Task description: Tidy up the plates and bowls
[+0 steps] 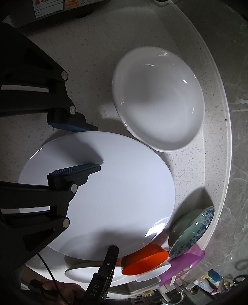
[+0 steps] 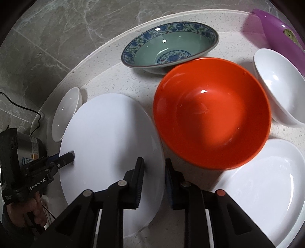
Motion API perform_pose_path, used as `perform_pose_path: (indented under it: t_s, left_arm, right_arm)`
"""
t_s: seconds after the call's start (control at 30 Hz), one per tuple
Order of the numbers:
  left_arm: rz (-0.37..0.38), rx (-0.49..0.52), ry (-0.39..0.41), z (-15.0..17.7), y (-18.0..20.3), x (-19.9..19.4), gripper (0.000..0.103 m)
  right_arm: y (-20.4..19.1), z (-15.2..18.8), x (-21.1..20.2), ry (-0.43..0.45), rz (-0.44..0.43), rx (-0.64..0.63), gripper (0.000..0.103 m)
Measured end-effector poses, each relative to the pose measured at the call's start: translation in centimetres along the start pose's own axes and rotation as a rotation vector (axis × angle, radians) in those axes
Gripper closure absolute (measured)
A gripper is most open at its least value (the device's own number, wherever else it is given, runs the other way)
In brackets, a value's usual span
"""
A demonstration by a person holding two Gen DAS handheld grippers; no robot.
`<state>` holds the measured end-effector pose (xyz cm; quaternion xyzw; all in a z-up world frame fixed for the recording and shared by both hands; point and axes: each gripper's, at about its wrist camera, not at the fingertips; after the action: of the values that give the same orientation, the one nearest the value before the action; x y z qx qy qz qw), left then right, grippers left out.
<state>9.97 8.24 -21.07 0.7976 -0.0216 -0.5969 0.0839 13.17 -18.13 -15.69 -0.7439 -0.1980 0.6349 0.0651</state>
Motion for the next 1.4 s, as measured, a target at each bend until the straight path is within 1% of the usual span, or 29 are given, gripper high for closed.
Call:
perform_pose_path:
  t_s: [0.2,0.33,0.47,0.6,0.73,0.8,0.9,1.1,1.23,1.4]
  left_arm:
    - [0.011,-0.011,0.004,1.5,0.1,-1.5,0.074]
    - [0.019,-0.026,0.016,3.7,0.5,-3.4,0.074]
    - [0.019,-0.031,0.020,7.5,1.4,-5.3,0.074]
    - [0.028,-0.036,0.000,11.5,2.2,-6.4,0.074]
    - [0.042,-0.051,-0.023,15.0,2.5,-6.2,0.074]
    - [0.042,-0.051,-0.036,16.2,2.7,-5.7,0.074]
    - [0.044,-0.052,-0.035,17.6,2.8,-5.6,0.074]
    - [0.034,-0.038,-0.022,18.5,3.3,-5.1,0.074]
    - [0.035,-0.034,-0.013,18.0,3.6,-4.5,0.074]
    - [0.020,-0.022,0.006,18.0,3.9,-4.4,0.073]
  right_arm:
    - [-0.3,0.8,-1.2,0.004,-0.002,-0.013,0.079]
    - [-0.9,2.3,-2.8,0.007,-0.006,-0.035,0.080]
    - [-1.4,5.0,-4.6,0.000,-0.004,-0.069,0.080]
    - [-1.1,7.9,-5.5,-0.024,-0.006,-0.077,0.080]
    - [-0.7,10.8,-5.6,-0.057,0.004,-0.082,0.080]
    - [-0.3,11.8,-5.4,-0.073,0.008,-0.077,0.080]
    - [-0.1,13.1,-5.1,-0.078,0.011,-0.079,0.080]
    - [0.3,13.9,-4.7,-0.063,0.012,-0.094,0.080]
    - [0.4,14.2,-4.3,-0.047,0.016,-0.099,0.080]
    - [0.9,14.6,-4.0,-0.052,0.013,-0.102,0.079]
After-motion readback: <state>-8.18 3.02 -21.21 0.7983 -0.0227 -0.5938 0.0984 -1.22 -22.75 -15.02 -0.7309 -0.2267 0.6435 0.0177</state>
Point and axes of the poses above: each gripper's, at about its wrist camera, not at the fingertips, and x roughly the way its jaws point, y to its right, z to its underside, and after that the axes turned 1 degree about -y, right-handed
